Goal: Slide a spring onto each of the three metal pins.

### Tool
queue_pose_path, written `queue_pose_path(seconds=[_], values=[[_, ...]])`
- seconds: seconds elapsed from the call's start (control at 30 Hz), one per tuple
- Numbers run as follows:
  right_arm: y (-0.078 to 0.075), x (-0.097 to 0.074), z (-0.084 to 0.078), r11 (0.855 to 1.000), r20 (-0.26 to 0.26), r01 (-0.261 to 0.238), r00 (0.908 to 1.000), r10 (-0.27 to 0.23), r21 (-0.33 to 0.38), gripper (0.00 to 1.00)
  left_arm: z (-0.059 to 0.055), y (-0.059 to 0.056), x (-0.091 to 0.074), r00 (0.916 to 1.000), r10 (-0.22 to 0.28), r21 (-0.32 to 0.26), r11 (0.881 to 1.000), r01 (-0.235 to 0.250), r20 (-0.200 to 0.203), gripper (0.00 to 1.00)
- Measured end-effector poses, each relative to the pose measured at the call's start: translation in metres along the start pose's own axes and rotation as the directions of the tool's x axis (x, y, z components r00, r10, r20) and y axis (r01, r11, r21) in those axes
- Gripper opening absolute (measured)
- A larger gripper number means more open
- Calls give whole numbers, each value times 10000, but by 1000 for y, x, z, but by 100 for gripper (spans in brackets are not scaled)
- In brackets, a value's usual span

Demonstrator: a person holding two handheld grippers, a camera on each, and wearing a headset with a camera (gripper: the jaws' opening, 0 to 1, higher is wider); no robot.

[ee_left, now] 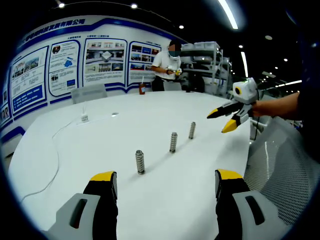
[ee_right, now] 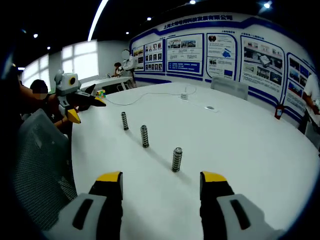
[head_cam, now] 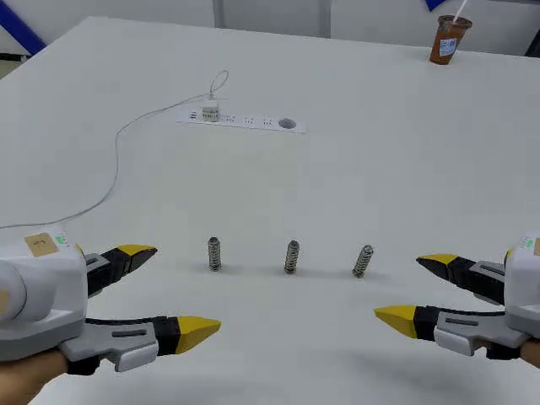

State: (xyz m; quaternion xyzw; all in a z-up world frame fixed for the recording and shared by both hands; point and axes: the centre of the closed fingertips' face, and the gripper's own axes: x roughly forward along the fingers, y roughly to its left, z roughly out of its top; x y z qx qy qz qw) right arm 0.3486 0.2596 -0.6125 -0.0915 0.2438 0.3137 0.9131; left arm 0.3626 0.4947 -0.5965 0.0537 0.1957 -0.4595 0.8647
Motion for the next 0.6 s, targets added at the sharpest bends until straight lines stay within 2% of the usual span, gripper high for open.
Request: queue_pose_path(seconds=[0.6], values=[[-1, -1, -3, 9999, -56, 87, 9999, -87, 122, 63, -1, 2, -2, 10000, 51, -21, 10000, -51, 12, 82]])
